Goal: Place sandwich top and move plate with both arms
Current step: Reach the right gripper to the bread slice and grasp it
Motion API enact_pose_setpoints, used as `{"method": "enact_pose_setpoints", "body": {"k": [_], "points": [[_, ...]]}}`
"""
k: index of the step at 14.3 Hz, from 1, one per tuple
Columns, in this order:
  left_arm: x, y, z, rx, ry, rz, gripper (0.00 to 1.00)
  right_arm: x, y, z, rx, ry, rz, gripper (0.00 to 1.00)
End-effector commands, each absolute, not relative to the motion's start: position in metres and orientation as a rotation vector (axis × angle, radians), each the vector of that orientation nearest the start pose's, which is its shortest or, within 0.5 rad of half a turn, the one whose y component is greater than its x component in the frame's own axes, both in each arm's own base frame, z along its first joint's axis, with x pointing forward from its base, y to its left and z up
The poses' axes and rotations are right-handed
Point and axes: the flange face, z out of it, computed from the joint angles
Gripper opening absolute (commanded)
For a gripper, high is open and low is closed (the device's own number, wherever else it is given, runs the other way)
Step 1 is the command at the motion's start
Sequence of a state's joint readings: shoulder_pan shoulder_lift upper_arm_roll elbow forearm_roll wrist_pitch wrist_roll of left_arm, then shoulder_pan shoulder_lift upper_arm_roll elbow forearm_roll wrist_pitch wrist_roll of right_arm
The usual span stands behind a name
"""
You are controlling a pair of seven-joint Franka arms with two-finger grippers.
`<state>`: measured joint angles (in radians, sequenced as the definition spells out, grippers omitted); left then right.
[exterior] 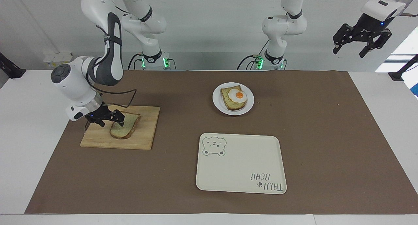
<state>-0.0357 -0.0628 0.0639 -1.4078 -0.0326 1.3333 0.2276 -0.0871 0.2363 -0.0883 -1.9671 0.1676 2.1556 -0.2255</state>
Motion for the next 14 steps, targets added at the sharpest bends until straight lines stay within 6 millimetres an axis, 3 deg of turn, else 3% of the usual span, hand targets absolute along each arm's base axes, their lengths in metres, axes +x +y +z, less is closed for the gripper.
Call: {"method": "enact_pose_setpoints", "body": {"k": [1, 4, 11, 12, 14], "points": [[0.497, 0.008, 0.711, -3.176, 0.314, 0.018, 1.0, 0.569, -0.108, 0.333, -2.99, 0.02, 0.047, 1.0], [0.497, 0.007, 0.711, -3.175, 0.319, 0.018, 1.0, 0.557, -0.127, 0.315, -2.994, -0.001, 0.024, 1.0], [0.497, 0.004, 0.711, -3.174, 0.329, 0.018, 1.0, 0.553, -0.123, 0.308, -2.931, 0.078, 0.019, 1.0], [0.497, 0.004, 0.711, -3.174, 0.329, 0.018, 1.0, 0.553, -0.122, 0.308, -2.931, 0.076, 0.021, 0.83], [0.497, 0.004, 0.711, -3.174, 0.329, 0.018, 1.0, 0.553, -0.12, 0.308, -2.929, 0.073, 0.028, 0.41]]}}
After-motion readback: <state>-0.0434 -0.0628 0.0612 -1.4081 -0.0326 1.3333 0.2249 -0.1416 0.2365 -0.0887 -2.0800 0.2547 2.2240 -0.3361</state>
